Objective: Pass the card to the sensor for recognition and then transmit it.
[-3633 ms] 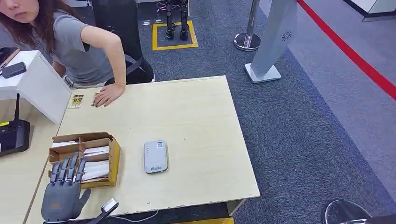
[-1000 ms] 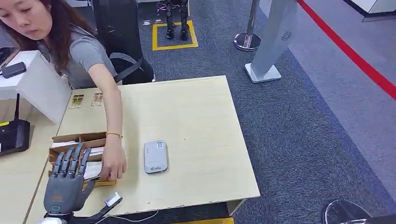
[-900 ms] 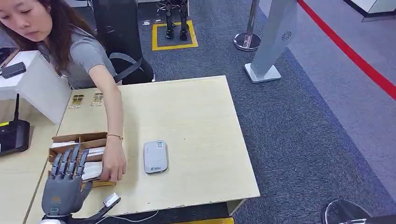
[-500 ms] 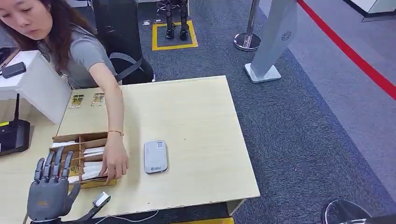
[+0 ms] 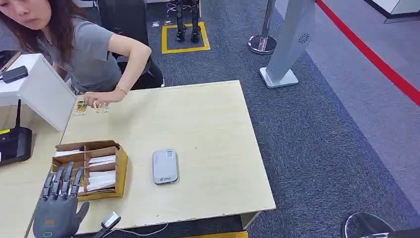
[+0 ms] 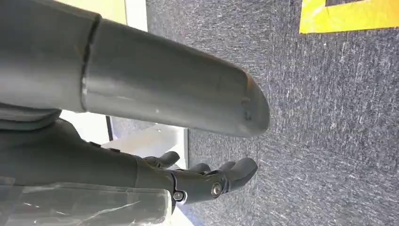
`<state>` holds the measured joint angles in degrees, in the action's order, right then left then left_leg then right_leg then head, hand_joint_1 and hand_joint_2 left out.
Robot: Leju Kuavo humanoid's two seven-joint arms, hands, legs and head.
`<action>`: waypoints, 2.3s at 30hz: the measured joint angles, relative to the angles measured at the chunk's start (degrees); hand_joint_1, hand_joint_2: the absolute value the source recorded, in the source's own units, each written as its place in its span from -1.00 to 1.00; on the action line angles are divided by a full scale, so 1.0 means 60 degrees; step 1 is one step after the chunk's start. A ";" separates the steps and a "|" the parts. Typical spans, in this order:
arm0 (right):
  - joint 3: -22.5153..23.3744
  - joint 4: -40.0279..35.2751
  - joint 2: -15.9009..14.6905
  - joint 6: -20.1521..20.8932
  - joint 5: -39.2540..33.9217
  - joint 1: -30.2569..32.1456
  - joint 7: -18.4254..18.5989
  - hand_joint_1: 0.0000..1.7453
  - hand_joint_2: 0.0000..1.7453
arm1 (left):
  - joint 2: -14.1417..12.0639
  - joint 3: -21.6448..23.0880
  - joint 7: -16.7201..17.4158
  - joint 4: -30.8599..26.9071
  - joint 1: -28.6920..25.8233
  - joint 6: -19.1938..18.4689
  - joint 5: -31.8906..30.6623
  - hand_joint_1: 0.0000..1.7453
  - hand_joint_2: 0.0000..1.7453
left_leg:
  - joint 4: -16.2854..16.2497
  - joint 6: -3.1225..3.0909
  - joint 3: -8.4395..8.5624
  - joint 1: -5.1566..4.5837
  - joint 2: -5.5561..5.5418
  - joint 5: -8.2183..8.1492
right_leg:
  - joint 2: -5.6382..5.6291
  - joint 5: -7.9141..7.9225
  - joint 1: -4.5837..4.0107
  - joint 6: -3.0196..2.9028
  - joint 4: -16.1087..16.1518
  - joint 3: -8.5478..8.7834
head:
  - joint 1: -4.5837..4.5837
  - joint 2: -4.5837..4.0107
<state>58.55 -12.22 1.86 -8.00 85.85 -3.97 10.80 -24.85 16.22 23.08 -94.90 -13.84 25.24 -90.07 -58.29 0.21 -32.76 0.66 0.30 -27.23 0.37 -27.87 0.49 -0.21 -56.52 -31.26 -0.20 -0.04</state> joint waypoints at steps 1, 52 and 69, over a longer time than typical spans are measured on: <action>0.0000 0.0000 0.0000 0.0000 0.0000 0.0001 0.0011 -1.00 -1.00 | 0.0036 0.0000 -0.0022 0.0000 -0.0006 -0.0039 0.0000 -1.00 1.00 | 0.0000 0.0000 0.0000 0.0000 0.0000 0.0000 | 0.0000 0.0000 0.0000 0.0000 0.0000 0.0000 | 0.0000 0.0003; 0.0000 0.0000 0.0007 0.0015 0.0299 -0.0002 0.0029 -1.00 -1.00 | 0.1217 -0.0095 -0.1071 0.1446 0.0897 -0.0291 0.0335 1.00 1.00 | 0.0000 -0.0001 0.0000 -0.0001 0.0000 0.0000 | 0.0000 0.0001 0.0000 0.0001 0.0001 -0.0001 | 0.0004 0.0004; -0.0004 0.0000 0.0007 -0.0087 0.0437 -0.0002 0.0084 -1.00 -1.00 | 0.1333 -0.0095 -0.1100 0.1450 0.0943 -0.0295 0.0455 1.00 1.00 | 0.0000 -0.0001 0.0001 -0.0001 0.0000 0.0000 | 0.0000 0.0001 0.0000 0.0001 0.0000 -0.0001 | 0.0004 0.0000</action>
<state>58.53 -12.22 1.90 -8.52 88.48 -3.98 11.30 -16.85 15.65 16.48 -86.20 -8.18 23.47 -87.34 -58.30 0.20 -32.76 0.66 0.30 -27.22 0.37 -27.86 0.49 -0.20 -56.52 -31.26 -0.17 -0.04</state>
